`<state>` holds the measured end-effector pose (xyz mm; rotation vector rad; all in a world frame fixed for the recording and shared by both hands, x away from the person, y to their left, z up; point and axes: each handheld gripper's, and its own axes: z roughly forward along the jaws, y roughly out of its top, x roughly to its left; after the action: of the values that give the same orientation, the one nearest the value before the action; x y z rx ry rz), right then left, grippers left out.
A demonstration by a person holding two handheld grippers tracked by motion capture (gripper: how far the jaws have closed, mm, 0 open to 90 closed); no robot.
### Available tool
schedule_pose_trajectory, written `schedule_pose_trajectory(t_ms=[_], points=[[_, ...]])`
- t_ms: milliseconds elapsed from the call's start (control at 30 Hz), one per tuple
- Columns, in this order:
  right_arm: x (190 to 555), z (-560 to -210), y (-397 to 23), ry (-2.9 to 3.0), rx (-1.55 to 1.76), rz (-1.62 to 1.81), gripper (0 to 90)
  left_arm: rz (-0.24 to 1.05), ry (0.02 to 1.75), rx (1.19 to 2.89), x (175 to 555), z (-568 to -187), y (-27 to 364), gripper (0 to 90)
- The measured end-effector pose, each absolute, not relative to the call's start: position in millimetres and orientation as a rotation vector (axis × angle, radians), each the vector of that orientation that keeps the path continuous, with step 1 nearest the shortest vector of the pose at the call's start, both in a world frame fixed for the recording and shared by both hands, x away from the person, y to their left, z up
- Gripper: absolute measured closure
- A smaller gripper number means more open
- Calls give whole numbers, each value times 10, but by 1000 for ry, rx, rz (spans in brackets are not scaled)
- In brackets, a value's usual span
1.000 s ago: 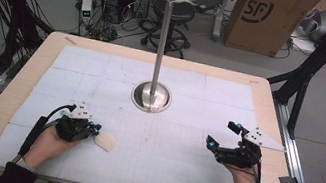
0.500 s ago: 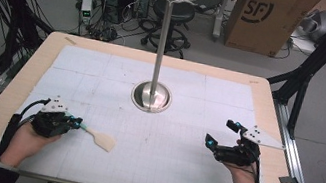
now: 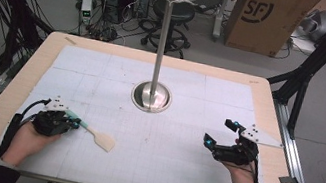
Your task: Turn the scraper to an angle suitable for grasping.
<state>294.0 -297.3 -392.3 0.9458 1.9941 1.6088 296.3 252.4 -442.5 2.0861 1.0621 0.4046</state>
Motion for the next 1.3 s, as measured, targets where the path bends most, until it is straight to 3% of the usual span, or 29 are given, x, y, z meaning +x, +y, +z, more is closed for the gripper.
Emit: schedule_pose_trajectory(t_ms=[500, 1033, 1300], points=[[2929, -3922, -2974, 1994, 948, 1603, 6, 454, 1120, 2049, 3227, -4438, 2230, 900], [2922, -3926, -2975, 2001, 944, 1601, 6, 573, 1002, 2031, 3164, -4377, 2098, 900], [2897, -3930, -2990, 2000, 947, 1610, 6, 509, 911, 2018, 3086, -4316, 1899, 900]])
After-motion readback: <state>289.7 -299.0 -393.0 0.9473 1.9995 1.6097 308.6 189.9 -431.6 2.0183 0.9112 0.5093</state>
